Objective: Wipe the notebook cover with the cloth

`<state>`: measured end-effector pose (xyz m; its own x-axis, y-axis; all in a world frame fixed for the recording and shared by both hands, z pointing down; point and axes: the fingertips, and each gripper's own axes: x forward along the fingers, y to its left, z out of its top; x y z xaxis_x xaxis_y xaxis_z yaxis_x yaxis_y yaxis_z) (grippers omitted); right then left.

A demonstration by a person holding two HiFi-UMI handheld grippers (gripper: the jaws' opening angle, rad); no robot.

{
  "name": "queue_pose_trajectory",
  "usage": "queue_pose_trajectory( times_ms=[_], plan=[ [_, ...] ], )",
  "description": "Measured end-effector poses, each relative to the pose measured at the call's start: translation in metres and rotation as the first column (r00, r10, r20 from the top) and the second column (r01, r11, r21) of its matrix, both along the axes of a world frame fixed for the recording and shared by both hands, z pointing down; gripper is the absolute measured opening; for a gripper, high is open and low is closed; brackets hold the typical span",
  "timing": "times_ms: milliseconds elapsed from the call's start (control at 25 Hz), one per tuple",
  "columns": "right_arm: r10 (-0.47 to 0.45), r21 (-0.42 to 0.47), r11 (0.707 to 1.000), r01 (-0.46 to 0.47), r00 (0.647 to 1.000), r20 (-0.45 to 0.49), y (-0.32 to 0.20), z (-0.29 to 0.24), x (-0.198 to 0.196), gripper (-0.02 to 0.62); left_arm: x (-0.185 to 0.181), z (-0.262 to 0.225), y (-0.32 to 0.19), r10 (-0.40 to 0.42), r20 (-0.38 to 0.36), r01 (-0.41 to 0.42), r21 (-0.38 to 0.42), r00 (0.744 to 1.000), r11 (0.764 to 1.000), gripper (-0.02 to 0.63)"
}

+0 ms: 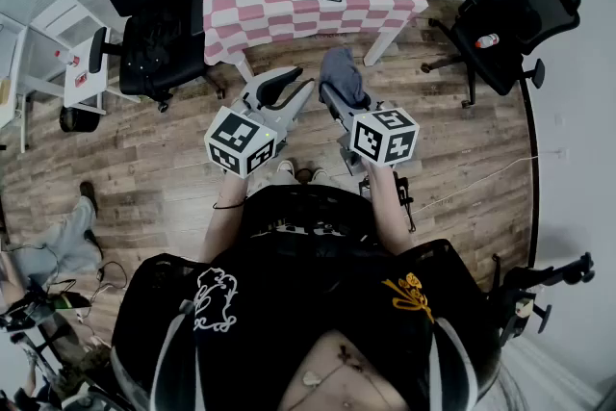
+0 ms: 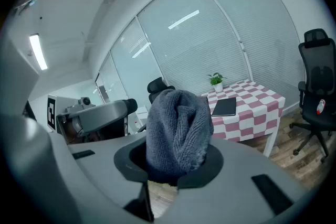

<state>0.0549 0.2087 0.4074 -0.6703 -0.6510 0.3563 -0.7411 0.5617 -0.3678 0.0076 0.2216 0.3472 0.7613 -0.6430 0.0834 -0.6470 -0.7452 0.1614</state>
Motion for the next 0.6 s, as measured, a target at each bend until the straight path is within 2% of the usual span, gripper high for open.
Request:
queue_pose_trajectory(
  times_ms=[600],
  plan=[
    [0.032,0.006,0.999,-0.032,0.999,0.004,-0.003,0.0,-0.025,0.074,-0.029,0.006,-0.001,0.015,0.002,-0.015,-0.003,1.0,1.0,0.114]
  ],
)
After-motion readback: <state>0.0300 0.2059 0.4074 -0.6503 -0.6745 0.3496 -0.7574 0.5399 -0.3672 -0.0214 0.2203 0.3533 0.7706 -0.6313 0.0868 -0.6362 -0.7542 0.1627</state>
